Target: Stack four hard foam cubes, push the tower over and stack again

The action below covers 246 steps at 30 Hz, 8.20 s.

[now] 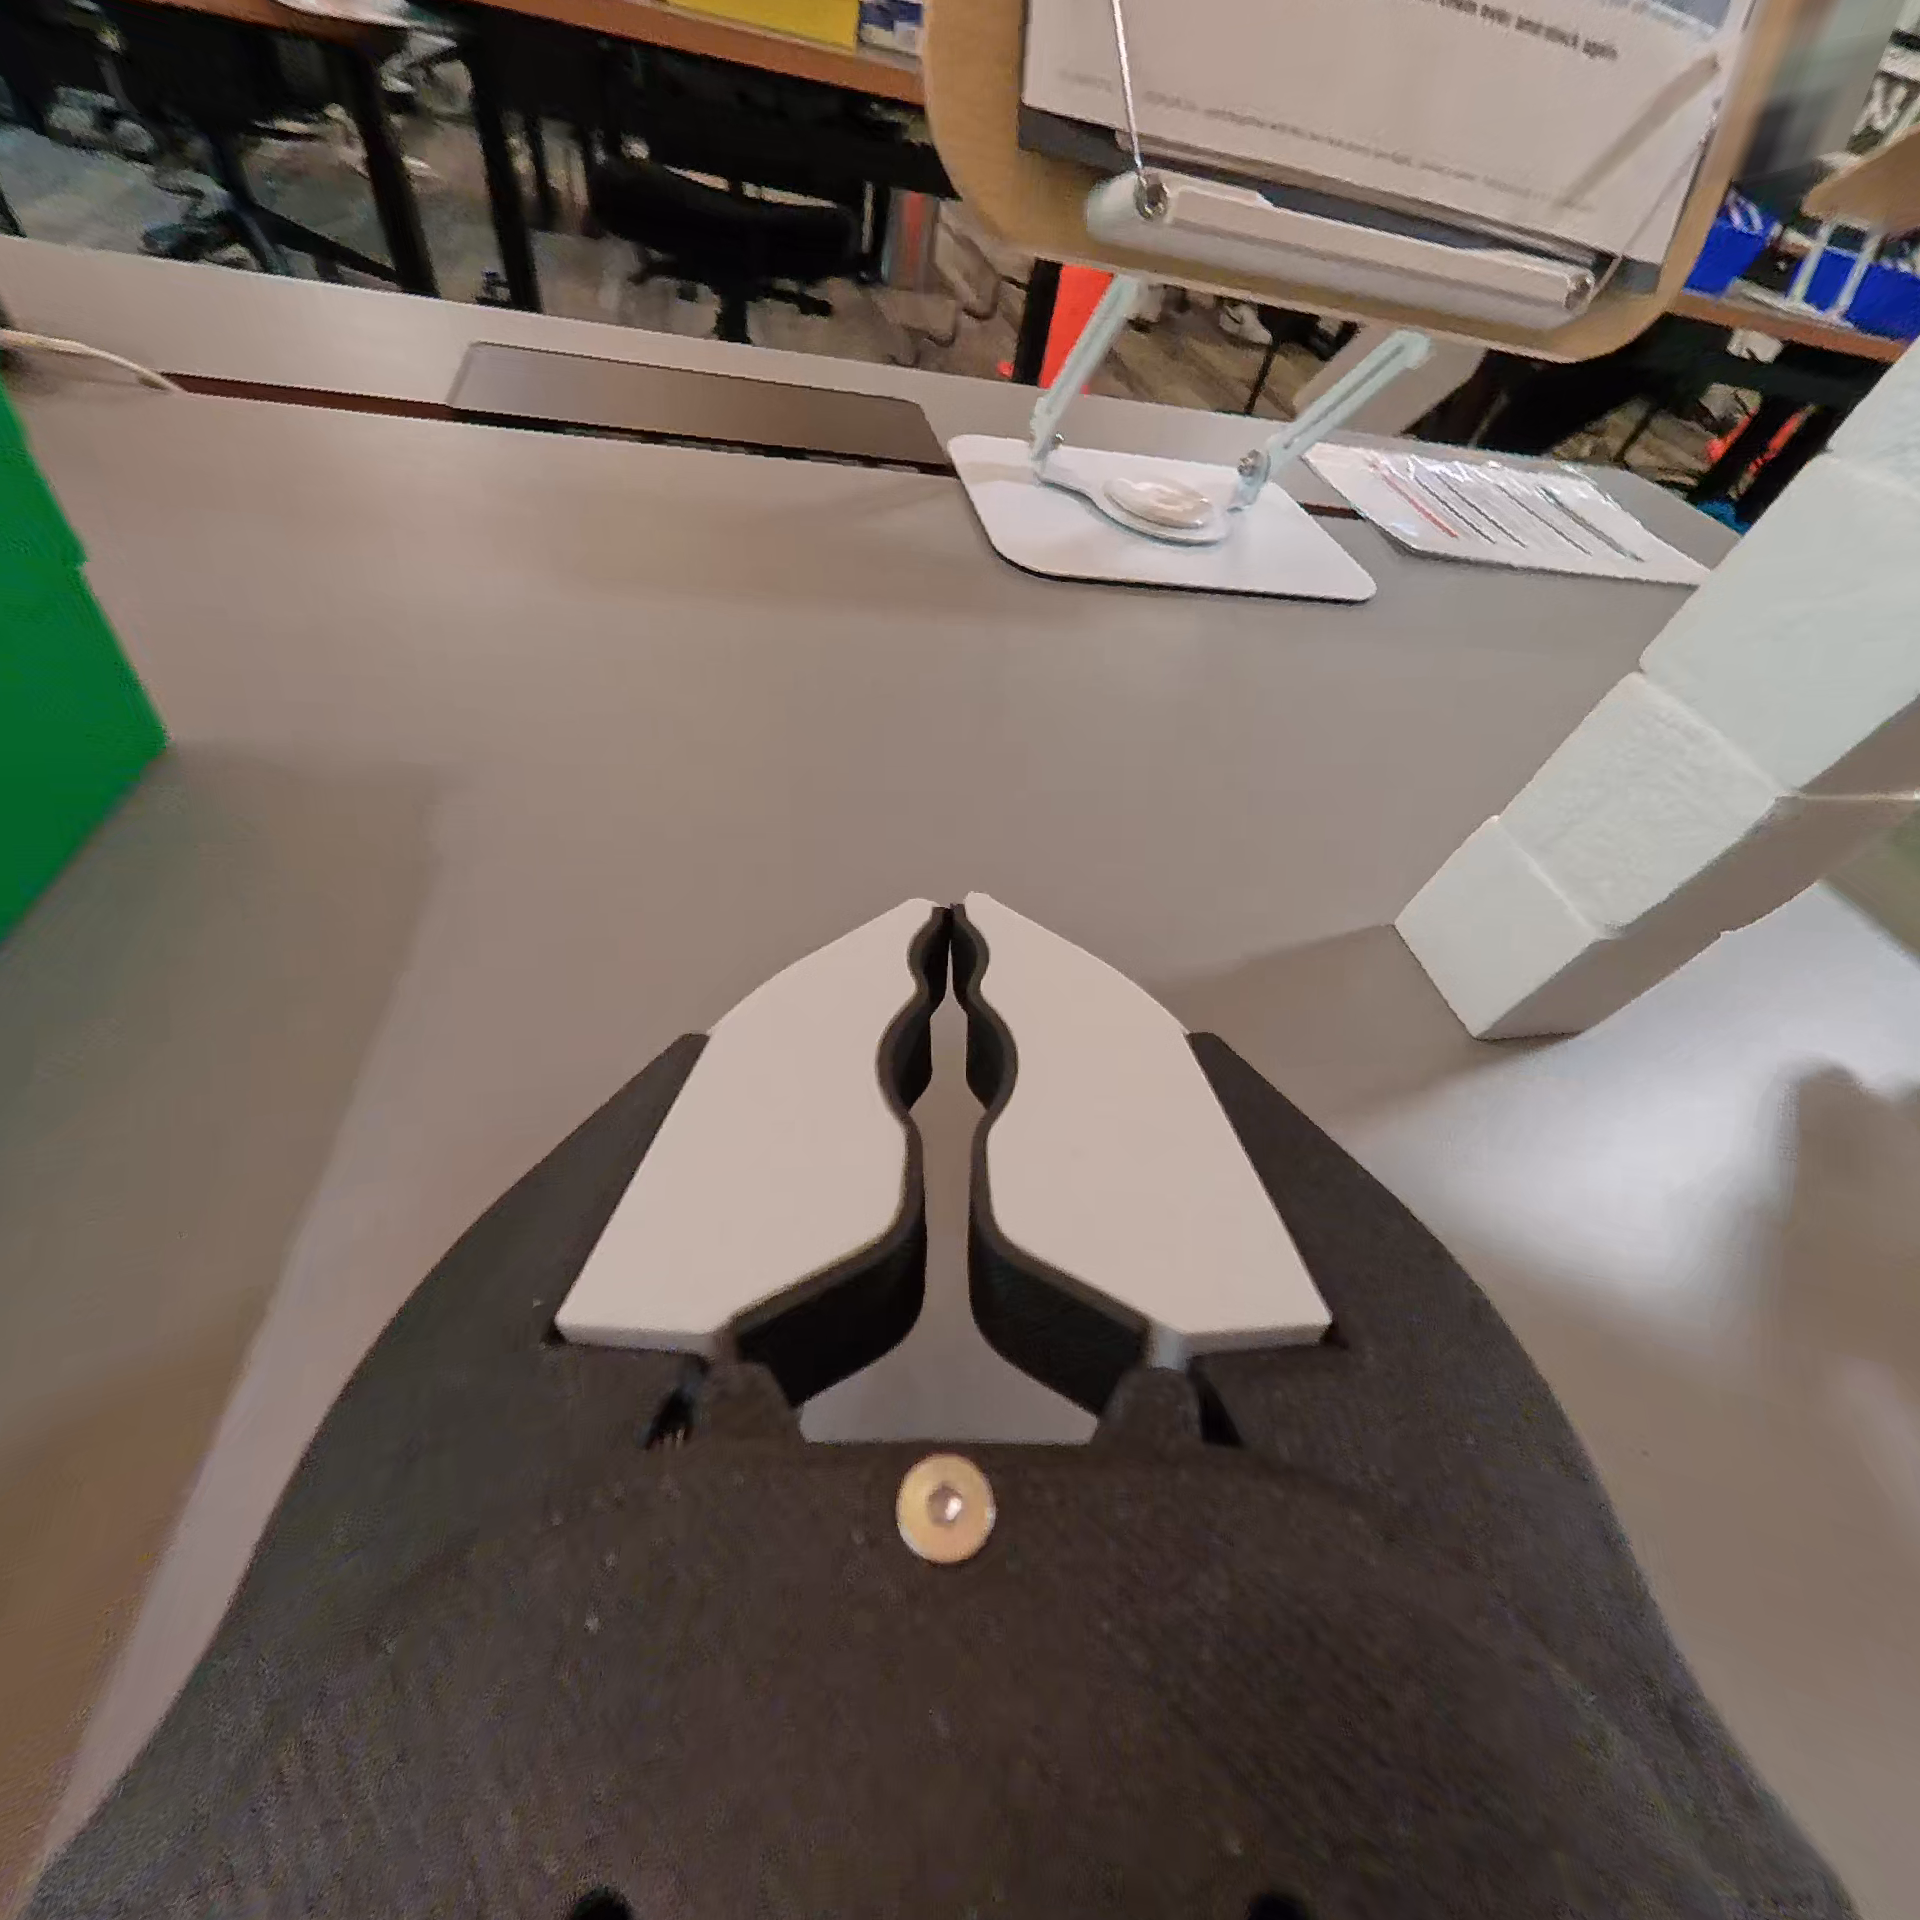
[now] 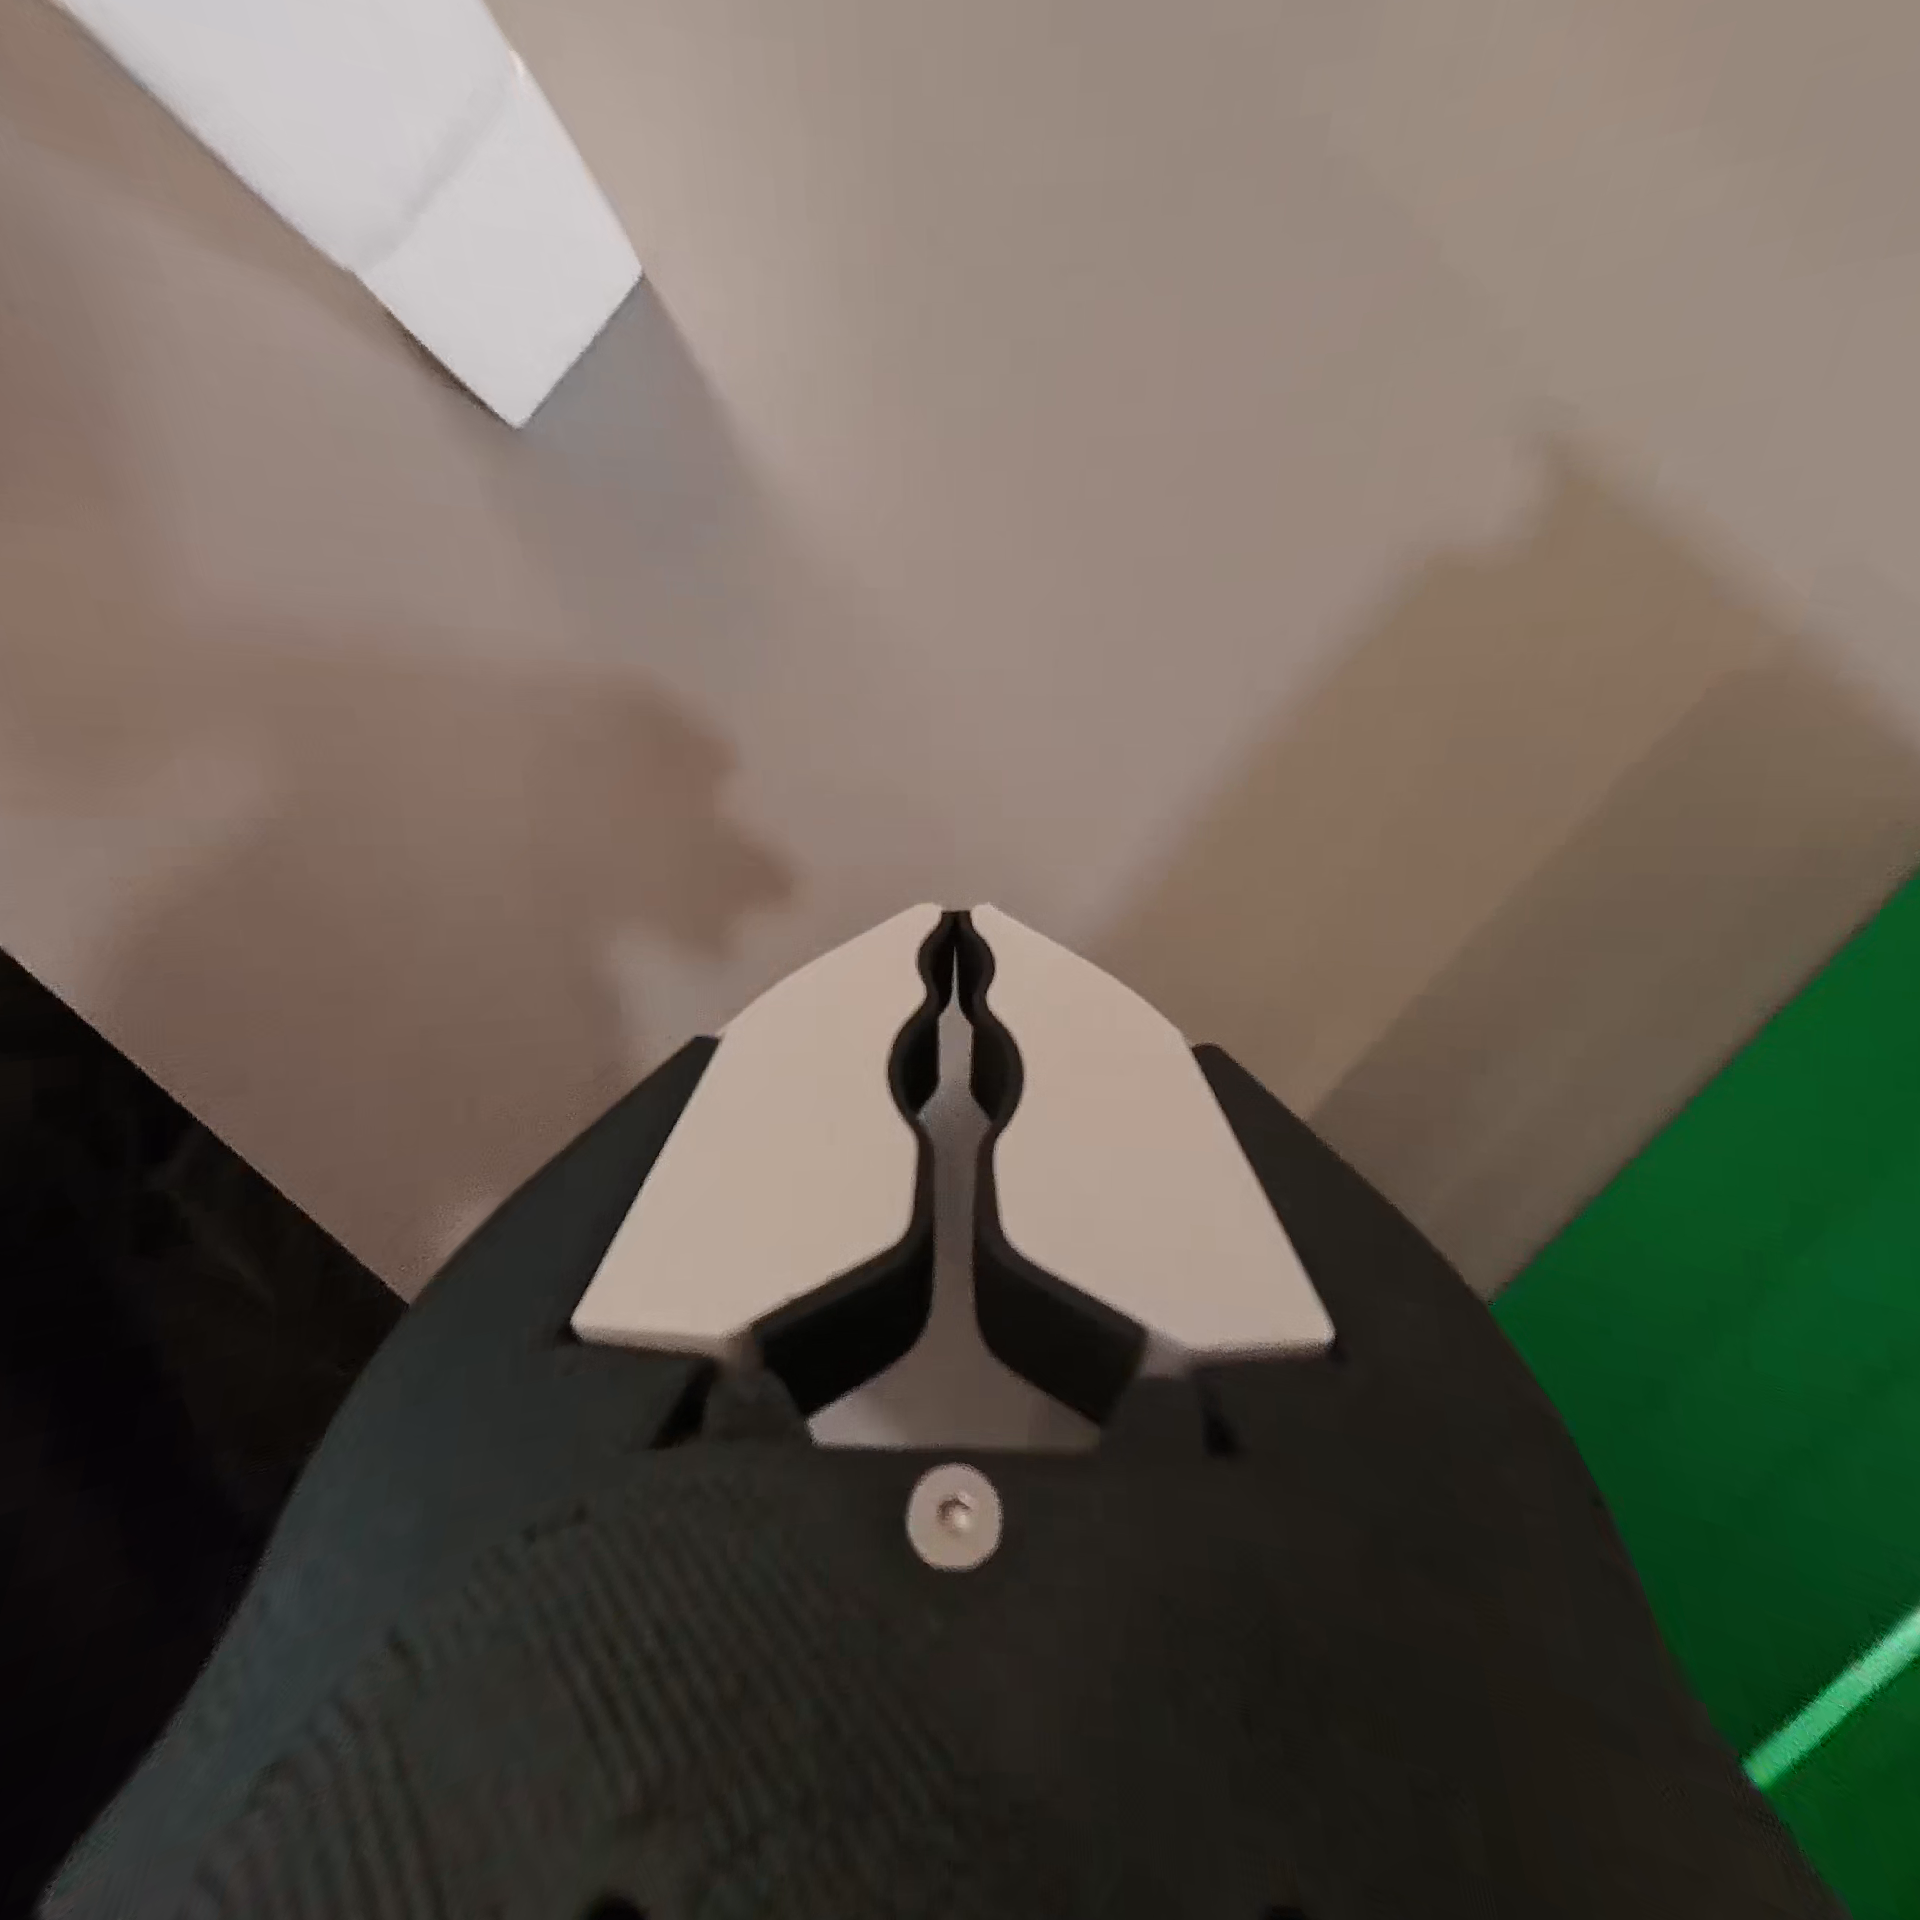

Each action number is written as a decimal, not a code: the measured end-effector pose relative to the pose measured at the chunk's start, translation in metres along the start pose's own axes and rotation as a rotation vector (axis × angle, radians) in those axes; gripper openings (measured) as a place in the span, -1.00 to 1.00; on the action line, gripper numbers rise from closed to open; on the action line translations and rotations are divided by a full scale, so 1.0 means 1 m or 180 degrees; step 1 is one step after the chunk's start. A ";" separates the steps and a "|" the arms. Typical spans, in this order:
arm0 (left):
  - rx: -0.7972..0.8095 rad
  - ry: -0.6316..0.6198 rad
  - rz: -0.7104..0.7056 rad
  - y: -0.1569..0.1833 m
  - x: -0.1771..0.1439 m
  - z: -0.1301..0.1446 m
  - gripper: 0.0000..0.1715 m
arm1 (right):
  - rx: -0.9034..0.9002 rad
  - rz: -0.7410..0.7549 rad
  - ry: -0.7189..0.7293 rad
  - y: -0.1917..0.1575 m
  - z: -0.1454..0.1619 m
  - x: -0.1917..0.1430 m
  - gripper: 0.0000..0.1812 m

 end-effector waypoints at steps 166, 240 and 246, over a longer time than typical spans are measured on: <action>-0.1138 0.0356 0.1192 0.067 0.013 -0.030 -0.99 | -0.0601 -0.1127 0.1708 -0.154 -0.113 0.132 -0.37; -0.0644 -0.0581 0.1759 0.120 0.048 0.012 -0.99 | -0.0662 -0.0801 0.1657 -0.075 -0.079 0.120 -0.38; -0.0667 -0.0584 0.1760 0.120 0.048 0.012 -0.99 | -0.0671 -0.0798 0.1649 -0.076 -0.078 0.120 -0.41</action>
Point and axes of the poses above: each gripper's, where its closed fingertips meet, x out along the fingers, z out of its underside, y = z × x across the jaws, the point moved 5 cm from there along -x, back along the fingers, and after that the axes turned 14 degrees about y, right-handed, at the moved point
